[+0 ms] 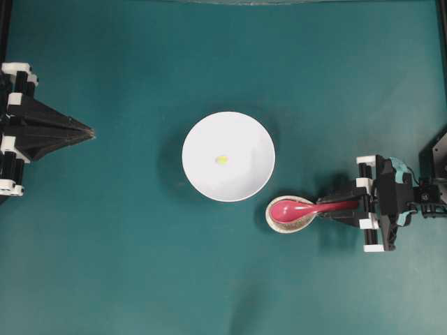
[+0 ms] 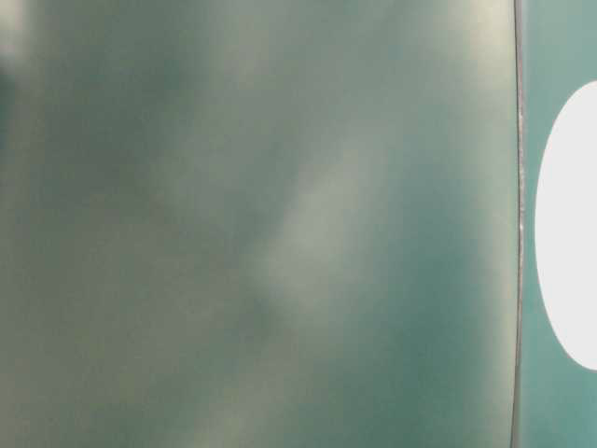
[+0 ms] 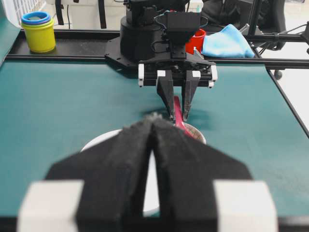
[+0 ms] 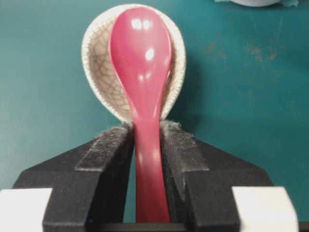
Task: Scoop the yellow hexagonal prism block from the bowl with a spoon using the right arm.
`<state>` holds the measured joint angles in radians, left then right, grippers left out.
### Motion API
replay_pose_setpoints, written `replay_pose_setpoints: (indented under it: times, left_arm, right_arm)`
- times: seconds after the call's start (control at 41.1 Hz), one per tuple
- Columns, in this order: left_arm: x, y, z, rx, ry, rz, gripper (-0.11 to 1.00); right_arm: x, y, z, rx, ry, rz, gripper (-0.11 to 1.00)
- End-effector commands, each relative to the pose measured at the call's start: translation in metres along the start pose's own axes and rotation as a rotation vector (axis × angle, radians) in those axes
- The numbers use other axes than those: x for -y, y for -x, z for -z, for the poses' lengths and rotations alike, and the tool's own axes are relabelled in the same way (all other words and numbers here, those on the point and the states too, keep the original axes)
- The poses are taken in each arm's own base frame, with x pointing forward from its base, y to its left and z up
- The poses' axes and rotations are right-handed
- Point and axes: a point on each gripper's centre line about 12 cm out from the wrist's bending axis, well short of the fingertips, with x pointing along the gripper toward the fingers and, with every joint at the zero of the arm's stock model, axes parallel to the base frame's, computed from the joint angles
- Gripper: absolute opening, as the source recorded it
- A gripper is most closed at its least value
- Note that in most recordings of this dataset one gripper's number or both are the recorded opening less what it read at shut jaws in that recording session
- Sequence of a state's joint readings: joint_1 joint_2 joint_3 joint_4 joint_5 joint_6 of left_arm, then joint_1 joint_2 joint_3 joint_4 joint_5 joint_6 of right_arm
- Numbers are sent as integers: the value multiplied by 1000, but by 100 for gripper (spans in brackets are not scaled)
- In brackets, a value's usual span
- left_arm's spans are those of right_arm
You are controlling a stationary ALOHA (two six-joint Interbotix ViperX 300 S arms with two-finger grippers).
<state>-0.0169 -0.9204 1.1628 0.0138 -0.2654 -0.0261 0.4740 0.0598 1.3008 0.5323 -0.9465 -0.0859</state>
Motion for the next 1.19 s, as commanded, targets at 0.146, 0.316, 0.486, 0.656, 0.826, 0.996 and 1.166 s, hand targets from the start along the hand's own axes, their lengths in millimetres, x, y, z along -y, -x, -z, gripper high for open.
replay_pose_setpoints:
  times: [0.146,0.316,0.486,0.656,0.826,0.996,1.166]
  left_arm:
    - [1,-3,-10,29,-3,4,3]
    - [1,-3,-9,28,-3,4,3]
    - [1,-3,-10,29,-3,3,3]
    - [1,-3,-9,28,-3,4,3]
    - [1,-3,-10,29,-3,3,3]
    - [1,-3,-10,29,-3,4,3]
    - [1,-3,-10,29,-3,4,3]
  right_arm:
    - [-2,-1,-5,23,-4,-6,25]
    - [-2,-1,-5,23,-7,-7,25]
    - [-3,-2,-6,22,-21,-8,25]
    - [-3,-2,-6,14,-33,-9,25]
    - [-5,-4,-5,1,-40,-14,25]
    - [-5,-2,-8,-12,-68,-19,25]
    - [-5,3,-14,2,-94,-28,25]
